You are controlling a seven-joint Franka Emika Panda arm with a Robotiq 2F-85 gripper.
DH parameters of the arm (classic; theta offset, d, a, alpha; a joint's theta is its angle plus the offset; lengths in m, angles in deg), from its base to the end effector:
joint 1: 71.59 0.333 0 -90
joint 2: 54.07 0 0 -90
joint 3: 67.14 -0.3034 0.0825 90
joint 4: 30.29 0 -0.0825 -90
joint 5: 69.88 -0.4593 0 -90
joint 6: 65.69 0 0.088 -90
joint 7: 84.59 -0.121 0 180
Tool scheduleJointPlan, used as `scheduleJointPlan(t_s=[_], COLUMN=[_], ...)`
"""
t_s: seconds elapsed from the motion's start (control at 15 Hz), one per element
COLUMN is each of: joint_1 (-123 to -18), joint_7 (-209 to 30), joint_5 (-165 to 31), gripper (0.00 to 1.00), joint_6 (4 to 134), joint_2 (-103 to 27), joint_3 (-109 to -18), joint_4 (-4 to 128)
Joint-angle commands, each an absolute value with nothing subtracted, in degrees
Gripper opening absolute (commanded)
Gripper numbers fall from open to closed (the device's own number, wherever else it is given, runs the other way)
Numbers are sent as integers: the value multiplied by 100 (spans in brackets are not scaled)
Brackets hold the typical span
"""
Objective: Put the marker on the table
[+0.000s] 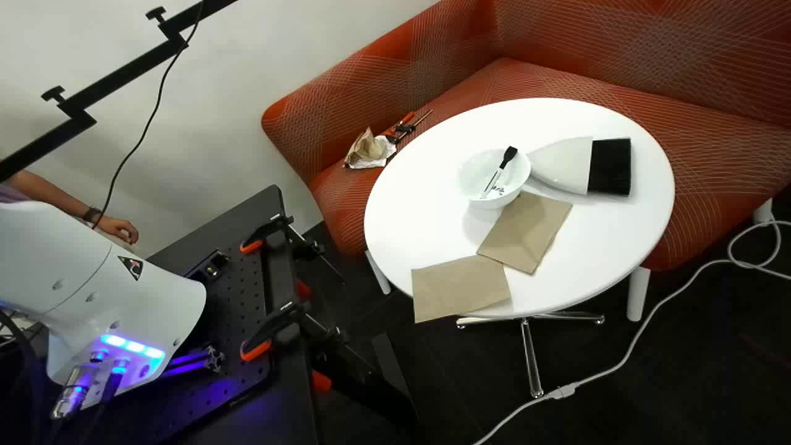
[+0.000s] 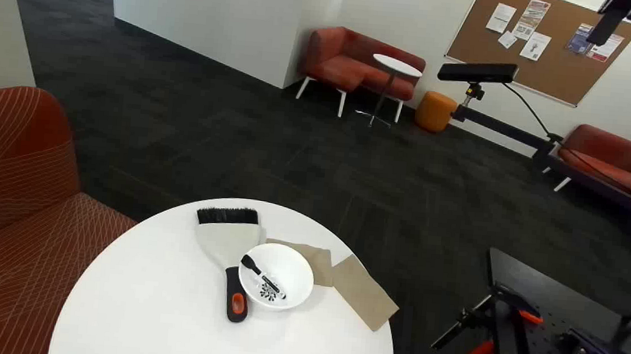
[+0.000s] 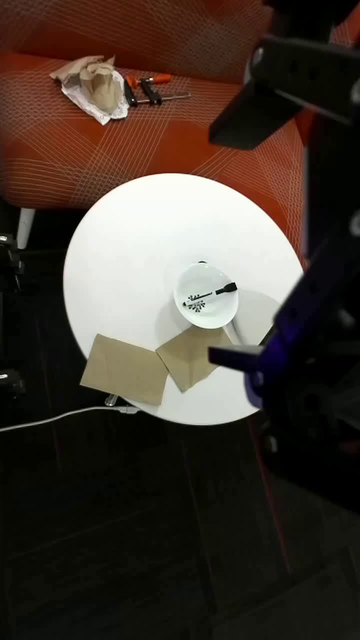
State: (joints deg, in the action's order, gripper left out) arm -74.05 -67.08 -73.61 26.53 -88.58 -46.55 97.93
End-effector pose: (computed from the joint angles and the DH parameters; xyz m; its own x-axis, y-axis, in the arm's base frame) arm 0.4132 -0.1847 0.5430 0.9989 -0.0397 0.0256 -0.0314 -0.9632 -0.2669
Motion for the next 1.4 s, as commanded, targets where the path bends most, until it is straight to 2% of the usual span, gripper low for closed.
scheduleJointPlan(t_s=[0.0, 0.33, 0.67, 0.93, 1.33], joint_1=[-7607, -7607, -7479, -7335, -7146], joint_7=[-6614, -6614, -6700, -6675, -6634], joint_5=[-7449, -7449, -7455, -7640, -7866], gripper=[100, 100, 100, 100, 100], joint_6=[2636, 2637, 3259, 4202, 6411], joint_2=[-8809, -8809, -8460, -7884, -6652], joint_3=[-4798, -4798, -5136, -5416, -5805], joint_4=[9780, 9780, 10041, 10346, 10832])
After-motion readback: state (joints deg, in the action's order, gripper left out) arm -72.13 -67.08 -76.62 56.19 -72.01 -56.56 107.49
